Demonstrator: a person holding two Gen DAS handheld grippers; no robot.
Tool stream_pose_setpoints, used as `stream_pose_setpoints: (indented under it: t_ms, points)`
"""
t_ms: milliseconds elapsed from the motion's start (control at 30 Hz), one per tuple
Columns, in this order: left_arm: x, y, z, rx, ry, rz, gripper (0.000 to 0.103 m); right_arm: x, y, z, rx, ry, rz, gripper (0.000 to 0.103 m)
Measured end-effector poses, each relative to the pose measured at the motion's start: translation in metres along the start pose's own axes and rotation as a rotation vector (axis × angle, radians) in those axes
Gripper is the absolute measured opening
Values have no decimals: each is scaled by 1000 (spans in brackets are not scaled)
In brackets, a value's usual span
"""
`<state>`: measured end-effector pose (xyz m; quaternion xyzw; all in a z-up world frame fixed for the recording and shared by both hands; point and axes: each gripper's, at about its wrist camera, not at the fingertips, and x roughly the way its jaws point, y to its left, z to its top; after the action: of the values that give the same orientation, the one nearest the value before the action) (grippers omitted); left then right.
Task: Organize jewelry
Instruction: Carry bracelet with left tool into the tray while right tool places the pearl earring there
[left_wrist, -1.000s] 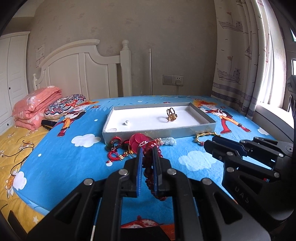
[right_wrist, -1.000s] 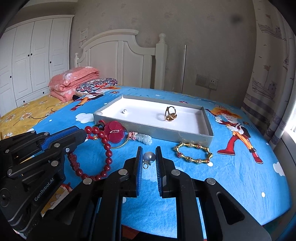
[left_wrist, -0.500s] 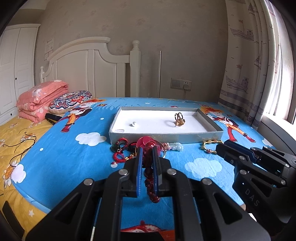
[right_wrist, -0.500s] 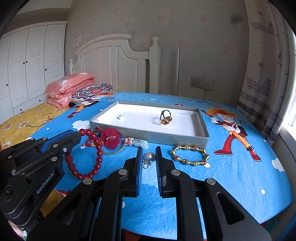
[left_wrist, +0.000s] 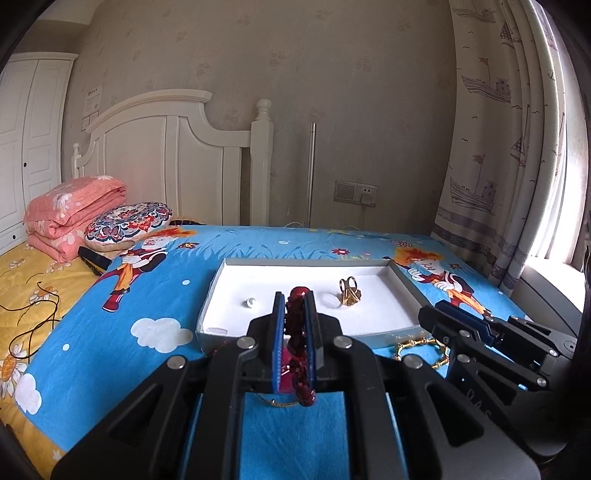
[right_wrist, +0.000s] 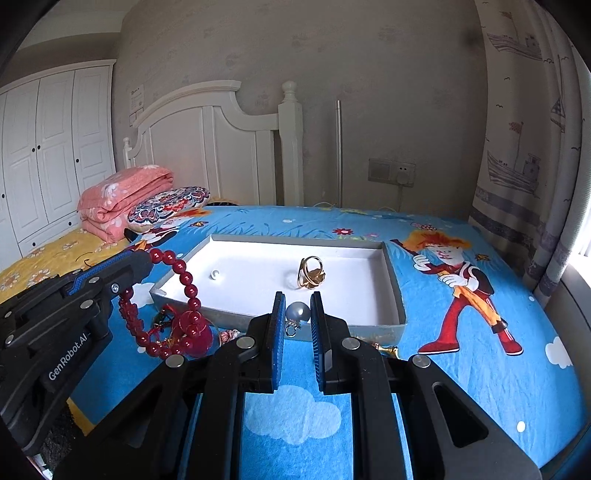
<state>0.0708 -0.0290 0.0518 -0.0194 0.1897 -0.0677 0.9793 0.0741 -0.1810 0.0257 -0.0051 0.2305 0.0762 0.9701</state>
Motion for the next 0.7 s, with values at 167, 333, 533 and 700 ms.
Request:
stream_pose_setpoints:
  t_ms: [167,333,533,700]
  points:
    - [28,-6,32,23,8,-12,10,30,-7,15,-3,31,-6,14]
    - [71,-3,49,15,58,15,10,68,-15,30,5,83,-21,14]
    - [127,5,56,-7,138,61,10,106,-27,46,21,128,-56,14]
    - [167,12,52,-33,214,90,11,134,-36,47,35,186,-73,14]
